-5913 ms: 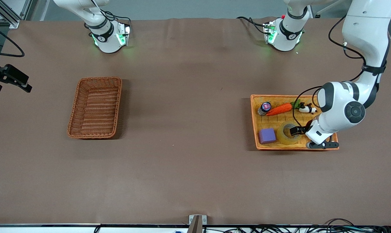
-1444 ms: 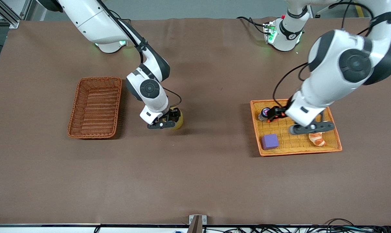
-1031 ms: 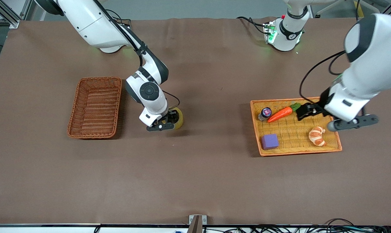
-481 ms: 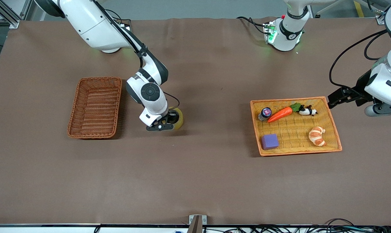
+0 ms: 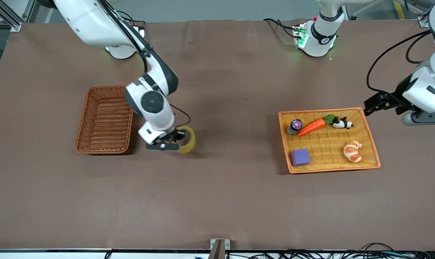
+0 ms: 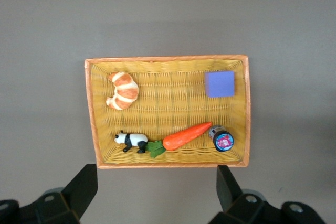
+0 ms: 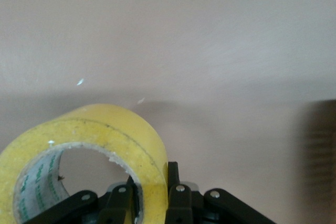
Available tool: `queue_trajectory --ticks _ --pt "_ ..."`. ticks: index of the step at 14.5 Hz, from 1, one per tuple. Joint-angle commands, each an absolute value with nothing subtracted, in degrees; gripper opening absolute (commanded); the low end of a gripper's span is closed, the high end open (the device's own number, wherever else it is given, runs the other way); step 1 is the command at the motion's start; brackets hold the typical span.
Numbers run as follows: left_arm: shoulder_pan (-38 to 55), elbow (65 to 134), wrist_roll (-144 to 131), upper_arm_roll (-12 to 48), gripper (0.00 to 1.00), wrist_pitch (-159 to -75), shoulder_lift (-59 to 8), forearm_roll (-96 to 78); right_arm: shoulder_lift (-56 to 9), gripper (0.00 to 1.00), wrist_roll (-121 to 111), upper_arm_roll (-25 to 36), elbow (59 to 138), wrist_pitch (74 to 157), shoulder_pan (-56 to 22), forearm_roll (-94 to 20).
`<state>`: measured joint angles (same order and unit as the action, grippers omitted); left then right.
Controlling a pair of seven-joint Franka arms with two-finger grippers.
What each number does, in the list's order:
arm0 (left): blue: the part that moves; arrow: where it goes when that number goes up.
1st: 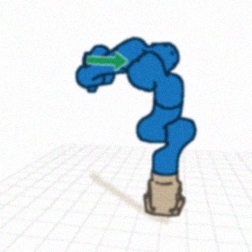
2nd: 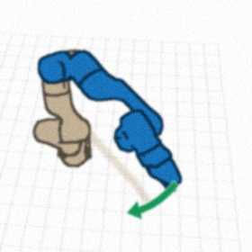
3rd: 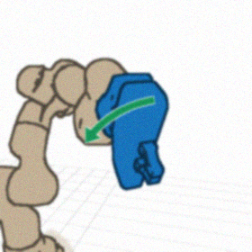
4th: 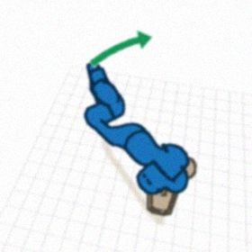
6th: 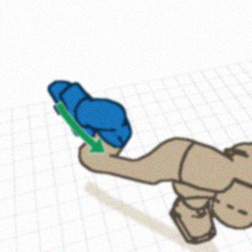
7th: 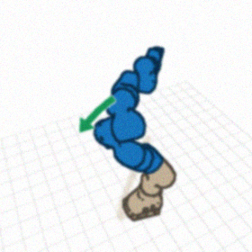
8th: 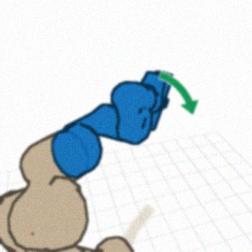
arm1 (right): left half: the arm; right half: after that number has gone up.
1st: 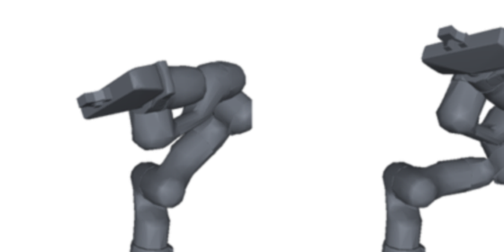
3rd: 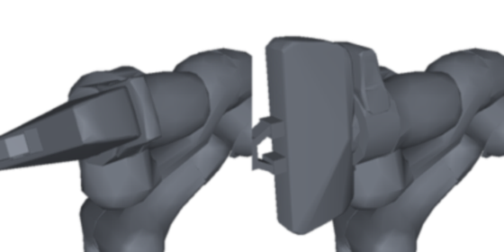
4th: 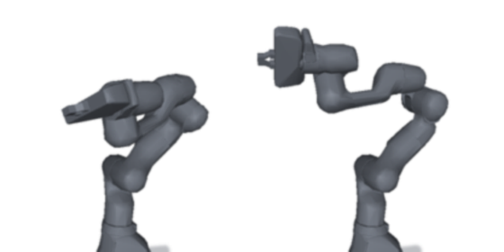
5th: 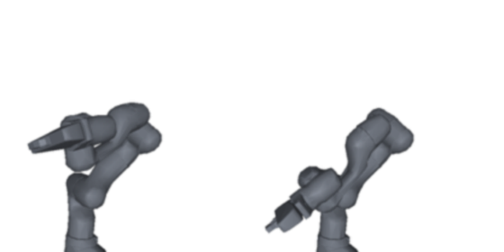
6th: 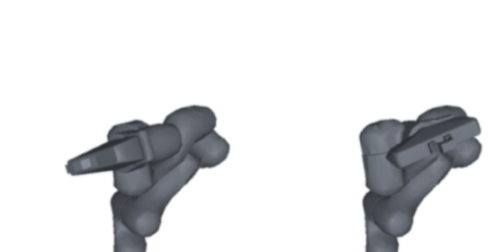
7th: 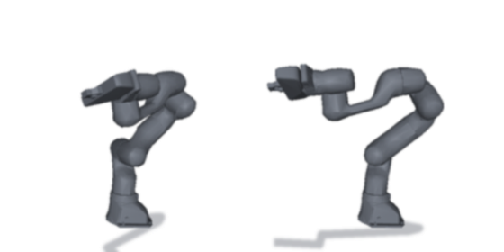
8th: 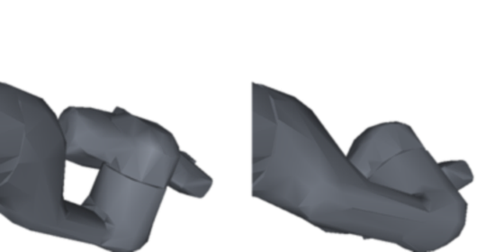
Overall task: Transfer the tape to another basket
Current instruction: 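Carry the tape over the empty wicker basket with the right gripper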
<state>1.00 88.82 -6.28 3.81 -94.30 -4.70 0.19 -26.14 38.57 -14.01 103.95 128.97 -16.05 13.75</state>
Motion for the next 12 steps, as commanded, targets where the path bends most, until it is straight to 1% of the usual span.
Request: queue_trajectory --ticks 1,2,3,4,6,8,10,12 --pt "1.58 88.07 -4.75 0.54 1.0 -93.43 -3.52 -2.72 -17.25 0.0 30.8 -14.68 107.05 120.89 -11.0 14.59" --pt "1.58 87.98 -4.75 0.27 1.0 -93.43 -3.34 -2.64 -14.44 0.0 27.89 -14.16 109.4 119.28 -9.51 14.59" --pt "1.76 87.2 -4.92 0.18 1.0 -93.34 -3.43 -2.46 -11.11 0.0 25.08 -13.28 113.17 120.05 -8.19 14.59" --pt "2.37 86.67 -5.01 0.18 1.0 -92.82 -3.43 -2.11 -8.03 0.0 21.39 -11.01 116.51 121.1 -7.65 14.59" --pt "2.81 86.57 -5.01 0.09 1.0 -91.32 -3.25 -1.93 -3.36 0.0 12.0 -4.25 122.49 121.72 -7.73 14.15" --pt "2.81 86.92 -5.01 0.09 1.0 -90.44 -2.12 -1.67 0.94 0.0 6.0 0.77 130.38 126.62 -7.82 13.89" --pt "2.72 86.66 -5.1 0.0 1.0 -90.18 -2.02 -1.23 2.89 0.0 4.84 3.33 137.34 131.81 -7.82 13.89" --pt "2.81 86.57 -5.18 0.17 1.0 -90.7 -1.84 -0.97 2.73 0.01 4.66 5.35 142.44 137.86 -7.73 13.89"
